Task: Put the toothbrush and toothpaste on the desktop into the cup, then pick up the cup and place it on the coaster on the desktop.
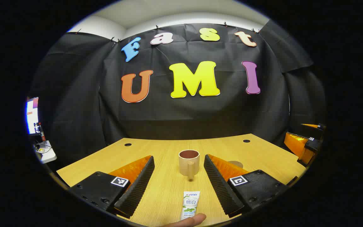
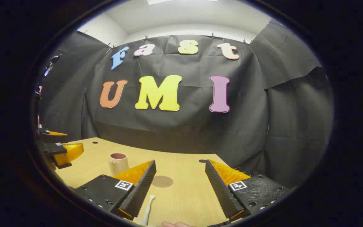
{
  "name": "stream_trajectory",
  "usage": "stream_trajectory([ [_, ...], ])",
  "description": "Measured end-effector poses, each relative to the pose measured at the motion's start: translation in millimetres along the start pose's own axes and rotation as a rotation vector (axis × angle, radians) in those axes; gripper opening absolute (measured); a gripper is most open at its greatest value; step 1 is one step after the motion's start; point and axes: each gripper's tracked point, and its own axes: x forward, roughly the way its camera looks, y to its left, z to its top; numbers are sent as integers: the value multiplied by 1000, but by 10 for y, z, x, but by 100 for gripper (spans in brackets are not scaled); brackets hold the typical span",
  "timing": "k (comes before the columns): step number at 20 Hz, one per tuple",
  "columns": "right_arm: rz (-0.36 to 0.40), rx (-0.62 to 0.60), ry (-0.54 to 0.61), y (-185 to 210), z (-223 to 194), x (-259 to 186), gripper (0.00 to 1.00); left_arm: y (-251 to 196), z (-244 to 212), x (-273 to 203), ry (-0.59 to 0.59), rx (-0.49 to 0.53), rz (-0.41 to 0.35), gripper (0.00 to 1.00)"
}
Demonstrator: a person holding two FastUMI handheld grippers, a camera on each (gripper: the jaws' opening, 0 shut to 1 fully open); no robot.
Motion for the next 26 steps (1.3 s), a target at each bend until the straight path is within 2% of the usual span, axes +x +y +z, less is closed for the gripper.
stream_trajectory([
  [8, 3, 13, 15, 18, -6, 4, 94, -48, 2, -3, 0, -2, -5, 100],
  [15, 2, 0, 24, 25, -14, 13, 94, -170, -72, 4, 28, 5, -38, 100],
  [19, 18, 6, 36, 44, -35, 27, 94, -225, -335, -24, 104, -39, -73, 100],
  [23, 48, 9, 48, 104, -112, 62, 95, -151, -862, -93, 247, -37, -68, 100],
  [26, 51, -15, 58, 175, -195, 118, 95, -228, -1326, -124, 384, -54, -97, 100],
])
